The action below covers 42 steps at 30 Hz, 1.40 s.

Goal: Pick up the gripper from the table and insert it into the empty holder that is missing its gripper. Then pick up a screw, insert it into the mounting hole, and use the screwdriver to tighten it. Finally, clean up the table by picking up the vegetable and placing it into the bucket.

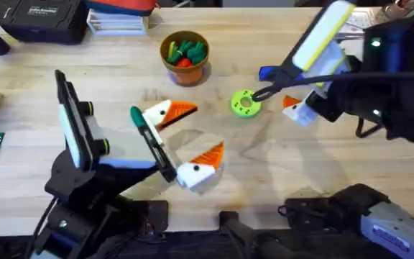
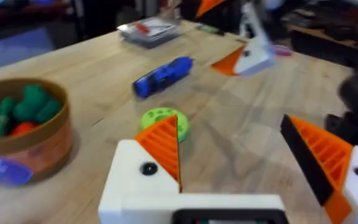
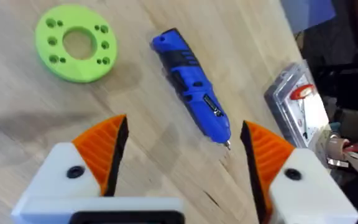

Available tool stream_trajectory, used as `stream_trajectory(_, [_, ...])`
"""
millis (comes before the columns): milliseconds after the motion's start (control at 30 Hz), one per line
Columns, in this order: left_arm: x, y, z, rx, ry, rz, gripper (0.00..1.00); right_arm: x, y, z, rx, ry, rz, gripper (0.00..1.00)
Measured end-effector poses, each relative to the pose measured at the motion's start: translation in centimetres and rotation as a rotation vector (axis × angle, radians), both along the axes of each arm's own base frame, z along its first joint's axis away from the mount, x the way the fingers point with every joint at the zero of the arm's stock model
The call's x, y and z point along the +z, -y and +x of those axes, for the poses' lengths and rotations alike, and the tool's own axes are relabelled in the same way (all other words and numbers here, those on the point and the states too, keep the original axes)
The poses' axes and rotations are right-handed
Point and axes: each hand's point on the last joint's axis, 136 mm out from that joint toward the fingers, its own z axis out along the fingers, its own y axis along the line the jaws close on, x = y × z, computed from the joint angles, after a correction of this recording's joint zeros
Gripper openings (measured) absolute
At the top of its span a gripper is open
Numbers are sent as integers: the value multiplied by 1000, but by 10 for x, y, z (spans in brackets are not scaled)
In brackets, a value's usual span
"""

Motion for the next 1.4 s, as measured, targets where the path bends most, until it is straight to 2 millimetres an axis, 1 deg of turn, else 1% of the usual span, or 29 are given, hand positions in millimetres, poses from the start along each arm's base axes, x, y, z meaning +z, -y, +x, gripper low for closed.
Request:
stream_trajectory(67, [-1, -9, 8, 77, -54, 20, 985, 8, -3, -3, -4, 27, 30, 994])
stream_trajectory(133, [6, -20, 14, 165, -112, 49, 985, 15, -7, -6, 1, 51, 55, 994])
stream_trajectory(167, [22, -43, 22, 315, -209, 120, 985, 22, -12, -9, 10, 79, 81, 994])
stream_trajectory(200, [26, -53, 26, 379, -252, 154, 985, 25, -13, -8, 14, 88, 87, 994])
stream_trajectory(267, [28, -72, 32, 502, -351, 222, 985, 28, -15, -7, 16, 102, 99, 994])
stream_trajectory(333, [24, -90, 41, 626, -451, 295, 985, 30, -17, -5, 17, 114, 108, 994])
stream_trajectory(400, [16, -104, 53, 731, -530, 357, 985, 33, -18, -3, 16, 128, 117, 994])
stream_trajectory(467, [1, -114, 64, 821, -611, 402, 985, 35, -18, -2, 15, 134, 120, 994])
stream_trajectory(567, [-28, -133, 73, 959, -769, 420, 985, 35, -19, -2, 13, 134, 122, 994])
stream_trajectory(667, [-47, -153, 78, 1107, -918, 348, 985, 35, -19, -2, 13, 134, 122, 994])
stream_trajectory(767, [-55, -170, 83, 1222, -1013, 241, 985, 35, -19, -2, 13, 134, 122, 993])
stream_trajectory(833, [-60, -176, 87, 1267, -1055, 181, 985, 35, -19, -2, 13, 134, 122, 994])
stream_trajectory(900, [-66, -178, 88, 1284, -1094, 160, 985, 35, -19, -2, 13, 134, 122, 994])
stream_trajectory(1133, [-98, -174, 84, 1294, -1239, 223, 985, 35, -19, -2, 13, 134, 122, 994])
stream_trajectory(1300, [-120, -173, 84, 1300, -1309, 277, 990, 35, -19, -2, 13, 134, 122, 994])
stream_trajectory(1333, [-124, -173, 83, 1304, -1323, 284, 965, 35, -19, -2, 13, 134, 122, 994])
stream_trajectory(1400, [-130, -173, 81, 1305, -1348, 303, 677, 34, -19, -2, 13, 132, 122, 994])
